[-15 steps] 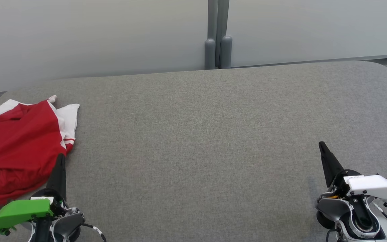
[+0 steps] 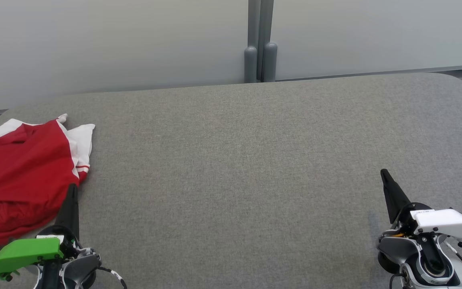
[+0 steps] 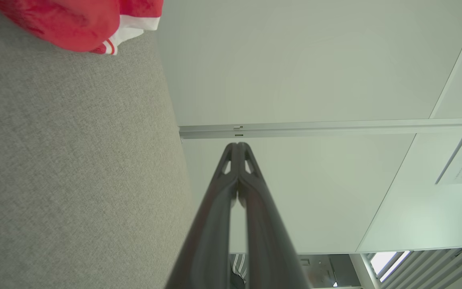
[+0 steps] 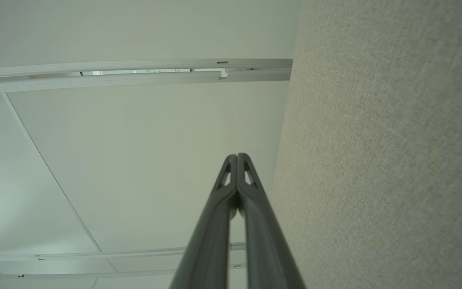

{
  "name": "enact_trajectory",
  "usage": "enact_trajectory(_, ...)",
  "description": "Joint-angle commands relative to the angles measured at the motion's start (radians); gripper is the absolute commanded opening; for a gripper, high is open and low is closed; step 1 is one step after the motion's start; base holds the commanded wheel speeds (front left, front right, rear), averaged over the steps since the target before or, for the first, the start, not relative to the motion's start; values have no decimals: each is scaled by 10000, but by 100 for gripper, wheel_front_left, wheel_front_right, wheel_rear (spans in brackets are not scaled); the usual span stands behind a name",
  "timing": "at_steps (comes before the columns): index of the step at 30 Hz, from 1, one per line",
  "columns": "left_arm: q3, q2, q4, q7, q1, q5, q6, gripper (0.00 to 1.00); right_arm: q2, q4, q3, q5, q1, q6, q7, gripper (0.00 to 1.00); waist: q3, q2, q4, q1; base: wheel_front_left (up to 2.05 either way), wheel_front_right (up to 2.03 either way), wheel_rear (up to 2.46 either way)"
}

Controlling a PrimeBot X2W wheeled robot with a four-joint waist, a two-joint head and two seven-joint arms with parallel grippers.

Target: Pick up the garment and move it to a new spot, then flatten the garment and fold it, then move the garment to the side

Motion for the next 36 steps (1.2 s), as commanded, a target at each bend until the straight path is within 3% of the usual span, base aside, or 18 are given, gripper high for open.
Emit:
enact_trajectory(1,-1,42,-44,-19,-157,117,-33,0,-55,16,16,57,-108,12,-42,0,0,77,0,0,0,0,0)
enact_trajectory(31,-1,42,-44,-19,-157,117,-33,0,-55,16,16,57,-108,12,-42,0,0,77,0,0,0,0,0)
enact_trajectory(32,-3,0,-1,-3,1,-2,0,100,0,-3,0,1,2,0,-4,100,0,0,0,0,0,0,0)
enact_trajectory(36,-56,-68,258,-48,245,-32,6,100,87,225,18,-6,275,-4,-39,100,0,1,0,0,0,0,0)
